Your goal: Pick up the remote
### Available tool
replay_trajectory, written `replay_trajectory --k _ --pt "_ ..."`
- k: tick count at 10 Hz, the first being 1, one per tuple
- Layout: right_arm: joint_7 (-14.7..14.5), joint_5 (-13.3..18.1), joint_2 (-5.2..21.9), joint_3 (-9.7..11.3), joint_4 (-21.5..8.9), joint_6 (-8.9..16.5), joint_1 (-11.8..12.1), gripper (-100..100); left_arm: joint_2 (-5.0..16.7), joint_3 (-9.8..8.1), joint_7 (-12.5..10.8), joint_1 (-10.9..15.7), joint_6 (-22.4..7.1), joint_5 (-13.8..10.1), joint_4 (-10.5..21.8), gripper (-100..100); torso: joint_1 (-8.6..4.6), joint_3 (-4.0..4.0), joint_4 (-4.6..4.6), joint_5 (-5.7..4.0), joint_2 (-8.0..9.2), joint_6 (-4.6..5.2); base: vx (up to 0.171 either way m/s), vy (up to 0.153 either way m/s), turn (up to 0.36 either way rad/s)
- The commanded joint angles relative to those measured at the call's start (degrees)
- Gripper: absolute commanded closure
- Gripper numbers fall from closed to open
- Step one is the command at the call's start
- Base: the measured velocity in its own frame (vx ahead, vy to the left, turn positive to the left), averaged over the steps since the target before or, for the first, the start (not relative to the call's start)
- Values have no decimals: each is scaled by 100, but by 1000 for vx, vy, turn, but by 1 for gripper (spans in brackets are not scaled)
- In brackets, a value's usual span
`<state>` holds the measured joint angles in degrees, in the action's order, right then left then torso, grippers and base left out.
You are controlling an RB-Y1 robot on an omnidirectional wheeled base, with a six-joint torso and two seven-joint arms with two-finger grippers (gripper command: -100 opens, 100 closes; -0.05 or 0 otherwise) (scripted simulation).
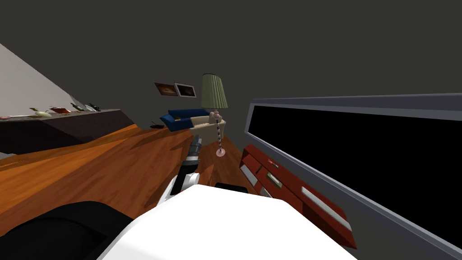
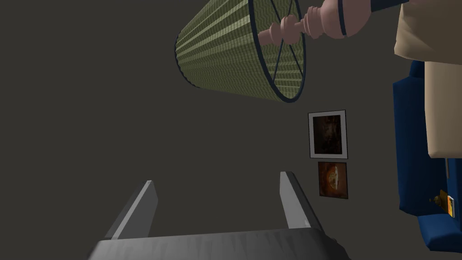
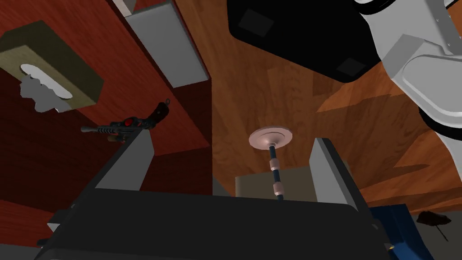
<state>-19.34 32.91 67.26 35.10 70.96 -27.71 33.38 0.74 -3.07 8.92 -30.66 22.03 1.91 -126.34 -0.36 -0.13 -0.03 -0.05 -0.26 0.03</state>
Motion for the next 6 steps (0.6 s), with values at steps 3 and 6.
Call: replay_trajectory --k 3,6 --pt "47 216 479 194 -567 16 -40 -100 0 -1 0 -1 0 0 0 0 -8 -4 -2 -4 -5 6 101 -97 206" --pt "77 363 710 314 -947 30 -51 -100 0 -1 0 -1 0 0 0 0 -12 4 1 -6 8 7 62 -115 167"
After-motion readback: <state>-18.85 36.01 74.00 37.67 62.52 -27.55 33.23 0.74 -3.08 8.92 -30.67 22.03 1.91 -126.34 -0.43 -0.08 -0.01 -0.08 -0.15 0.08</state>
